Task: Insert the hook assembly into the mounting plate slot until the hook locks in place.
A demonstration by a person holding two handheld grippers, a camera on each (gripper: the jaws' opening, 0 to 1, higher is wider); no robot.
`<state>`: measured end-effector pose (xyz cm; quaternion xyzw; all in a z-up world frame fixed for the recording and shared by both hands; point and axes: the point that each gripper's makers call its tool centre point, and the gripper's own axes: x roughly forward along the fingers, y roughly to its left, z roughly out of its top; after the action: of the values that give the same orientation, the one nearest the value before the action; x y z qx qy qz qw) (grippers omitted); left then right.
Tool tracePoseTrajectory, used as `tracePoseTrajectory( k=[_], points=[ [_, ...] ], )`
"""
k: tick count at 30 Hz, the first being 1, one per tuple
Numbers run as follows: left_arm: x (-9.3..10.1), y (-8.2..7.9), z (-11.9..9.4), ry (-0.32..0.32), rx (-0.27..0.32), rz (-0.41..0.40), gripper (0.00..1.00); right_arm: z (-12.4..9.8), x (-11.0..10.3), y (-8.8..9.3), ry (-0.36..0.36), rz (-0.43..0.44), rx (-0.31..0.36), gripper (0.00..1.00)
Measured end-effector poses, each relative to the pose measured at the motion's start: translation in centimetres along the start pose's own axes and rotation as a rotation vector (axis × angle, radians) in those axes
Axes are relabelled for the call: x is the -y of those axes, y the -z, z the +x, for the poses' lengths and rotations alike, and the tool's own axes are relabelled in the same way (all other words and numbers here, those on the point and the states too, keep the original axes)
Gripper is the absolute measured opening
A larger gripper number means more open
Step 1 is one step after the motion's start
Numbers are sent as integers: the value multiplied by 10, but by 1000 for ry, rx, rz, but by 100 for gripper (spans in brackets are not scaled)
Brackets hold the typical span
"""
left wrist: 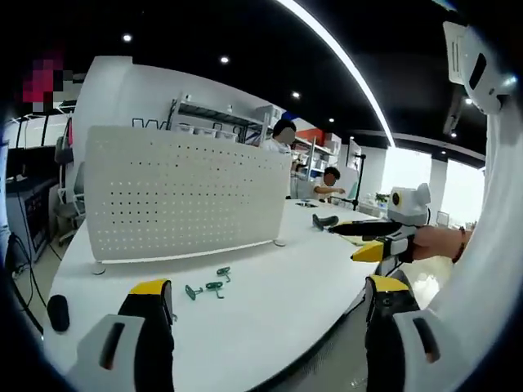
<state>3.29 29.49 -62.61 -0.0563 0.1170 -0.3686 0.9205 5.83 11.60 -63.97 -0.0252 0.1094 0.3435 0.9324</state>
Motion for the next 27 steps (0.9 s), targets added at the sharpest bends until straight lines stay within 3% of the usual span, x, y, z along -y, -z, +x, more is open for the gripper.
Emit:
tracePoseTrajectory(
  k=[27],
  points=[
    [2, 4, 2, 34, -5, -8, 100, 0, -11, -1, 5, 29, 2, 81]
  ],
)
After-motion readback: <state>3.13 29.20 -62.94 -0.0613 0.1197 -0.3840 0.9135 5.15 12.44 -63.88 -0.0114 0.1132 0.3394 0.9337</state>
